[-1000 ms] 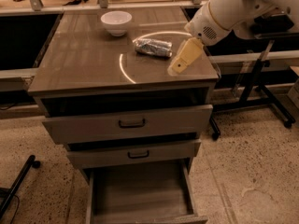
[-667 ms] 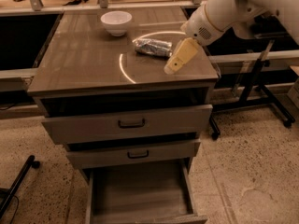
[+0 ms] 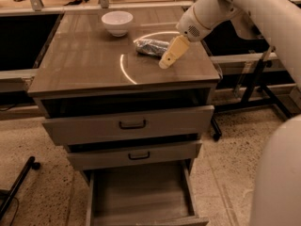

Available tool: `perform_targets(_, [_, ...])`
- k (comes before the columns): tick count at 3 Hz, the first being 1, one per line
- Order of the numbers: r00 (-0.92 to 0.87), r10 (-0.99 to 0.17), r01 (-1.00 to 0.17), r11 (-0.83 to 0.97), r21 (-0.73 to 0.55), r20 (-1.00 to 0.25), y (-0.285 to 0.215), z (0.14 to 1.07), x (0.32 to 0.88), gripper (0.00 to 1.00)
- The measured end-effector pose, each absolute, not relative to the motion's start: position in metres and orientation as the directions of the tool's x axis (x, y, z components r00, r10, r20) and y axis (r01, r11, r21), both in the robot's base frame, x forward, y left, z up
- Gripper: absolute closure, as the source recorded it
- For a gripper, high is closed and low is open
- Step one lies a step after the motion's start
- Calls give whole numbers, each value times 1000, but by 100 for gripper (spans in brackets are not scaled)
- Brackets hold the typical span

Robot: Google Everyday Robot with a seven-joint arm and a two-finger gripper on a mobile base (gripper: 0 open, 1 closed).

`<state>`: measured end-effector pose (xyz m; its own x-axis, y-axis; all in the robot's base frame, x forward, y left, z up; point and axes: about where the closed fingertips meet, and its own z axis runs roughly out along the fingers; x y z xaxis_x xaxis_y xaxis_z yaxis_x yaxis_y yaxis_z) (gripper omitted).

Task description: Place redbull can into bottom drawer

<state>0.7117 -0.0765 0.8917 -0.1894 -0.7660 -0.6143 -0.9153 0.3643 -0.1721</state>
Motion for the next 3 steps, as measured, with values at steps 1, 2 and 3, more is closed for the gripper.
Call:
perform_targets(1, [-191, -783, -924, 347, -160, -591, -61, 877, 731, 0])
perform_targets(2, [-195, -787, -936, 327, -127, -585, -44, 861, 747, 1])
perform_targets(3, [-189, -786, -946, 307, -105, -588, -31, 850, 755, 23])
